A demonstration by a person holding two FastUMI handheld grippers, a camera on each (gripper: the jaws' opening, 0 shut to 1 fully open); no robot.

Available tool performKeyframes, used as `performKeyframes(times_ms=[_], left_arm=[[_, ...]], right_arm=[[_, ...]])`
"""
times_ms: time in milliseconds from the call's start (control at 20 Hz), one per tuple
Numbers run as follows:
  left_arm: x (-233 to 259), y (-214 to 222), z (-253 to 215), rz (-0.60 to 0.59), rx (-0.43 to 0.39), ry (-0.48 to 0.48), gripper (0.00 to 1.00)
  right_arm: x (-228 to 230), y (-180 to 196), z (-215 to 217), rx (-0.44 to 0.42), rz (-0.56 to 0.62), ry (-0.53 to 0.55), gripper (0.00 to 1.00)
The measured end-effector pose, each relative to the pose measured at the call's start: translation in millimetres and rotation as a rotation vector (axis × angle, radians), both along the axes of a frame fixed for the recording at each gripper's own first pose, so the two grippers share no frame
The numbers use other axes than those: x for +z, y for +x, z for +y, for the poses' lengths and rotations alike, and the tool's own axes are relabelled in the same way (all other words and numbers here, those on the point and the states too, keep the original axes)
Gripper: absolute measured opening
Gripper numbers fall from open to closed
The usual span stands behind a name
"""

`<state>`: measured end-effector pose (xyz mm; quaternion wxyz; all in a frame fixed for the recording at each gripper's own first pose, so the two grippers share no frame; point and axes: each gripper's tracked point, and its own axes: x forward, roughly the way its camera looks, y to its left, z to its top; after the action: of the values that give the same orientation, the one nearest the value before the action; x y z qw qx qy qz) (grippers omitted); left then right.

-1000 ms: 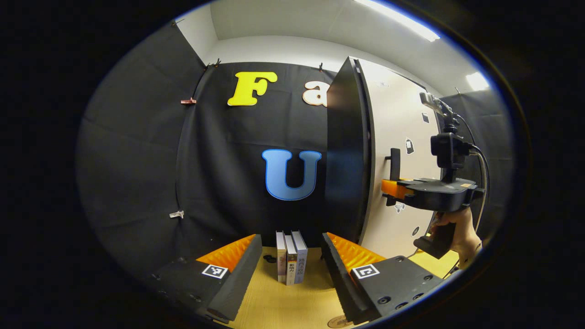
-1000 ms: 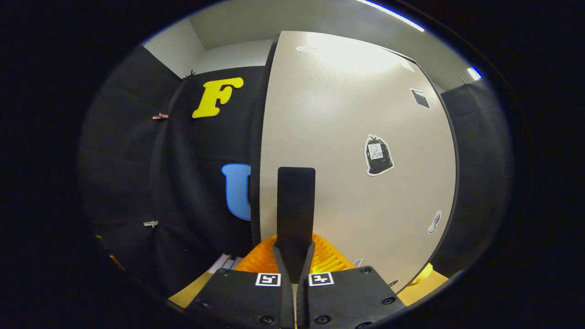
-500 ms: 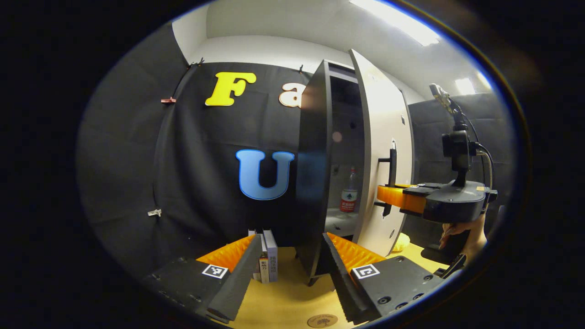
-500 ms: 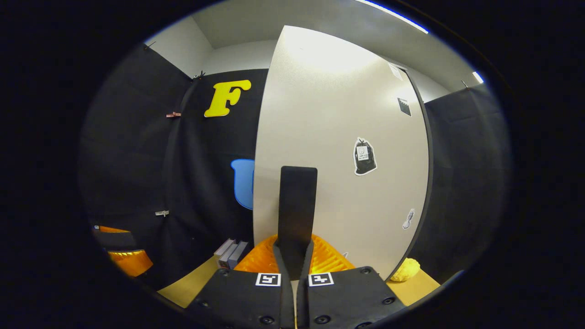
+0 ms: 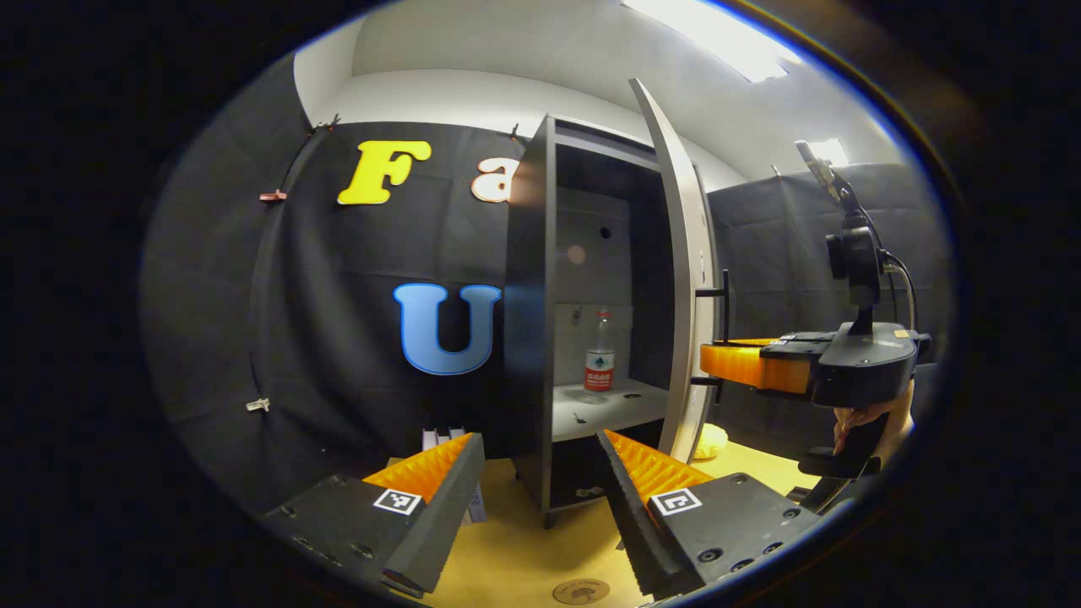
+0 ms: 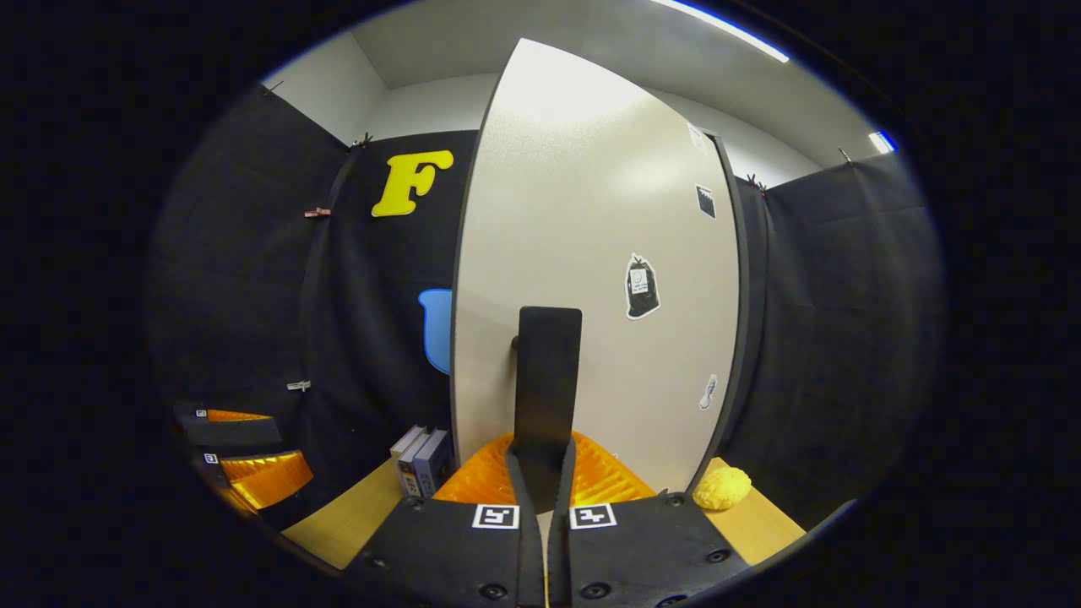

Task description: Open the cabinet door with the right hand, grasp the bottle in the cabinet with the left hand and place it on the coaster, then close the cabinet door with the right hand.

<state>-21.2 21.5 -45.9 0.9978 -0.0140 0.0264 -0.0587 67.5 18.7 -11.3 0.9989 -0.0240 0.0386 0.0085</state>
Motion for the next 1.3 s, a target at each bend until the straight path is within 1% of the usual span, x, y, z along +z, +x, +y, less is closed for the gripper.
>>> performKeyframes(times_ms=[300, 400, 450, 500, 550, 650, 750, 900, 1100, 1250, 1300], left_arm=[[-3, 17, -46, -0.004, -0.132, -0.054, 0.84], [2, 24, -64, -0.023, -0.176, -0.062, 0.84], [4, 28, -74, -0.029, -0.201, -0.062, 0.84], [4, 31, -83, -0.032, -0.221, -0.060, 0.87], [6, 36, -93, -0.040, -0.241, -0.056, 0.84], [7, 46, -115, -0.056, -0.271, -0.052, 0.83], [8, 51, -139, -0.059, -0.301, -0.051, 0.84], [12, 57, -177, -0.068, -0.353, -0.050, 0.84], [14, 68, -218, -0.064, -0.376, -0.036, 0.83], [14, 77, -241, -0.060, -0.366, -0.047, 0.83], [14, 81, -249, -0.057, -0.360, -0.047, 0.83]], right_arm=[[6, -35, -40, -0.080, 0.015, 0.002, 0.07], [8, -40, -51, -0.116, 0.022, 0.005, 0.06], [8, -44, -58, -0.132, 0.025, 0.006, 0.09], [9, -48, -66, -0.144, 0.026, 0.004, 0.06], [10, -54, -75, -0.154, 0.026, 0.006, 0.06], [11, -64, -91, -0.172, 0.032, 0.021, 0.06], [11, -73, -113, -0.200, 0.042, 0.033, 0.05], [14, -87, -152, -0.256, 0.032, 0.016, 0.05], [37, -95, -200, -0.288, -0.028, 0.016, 0.05], [34, -100, -221, -0.242, -0.016, 0.093, 0.05], [36, -98, -224, -0.227, -0.017, 0.088, 0.05]])
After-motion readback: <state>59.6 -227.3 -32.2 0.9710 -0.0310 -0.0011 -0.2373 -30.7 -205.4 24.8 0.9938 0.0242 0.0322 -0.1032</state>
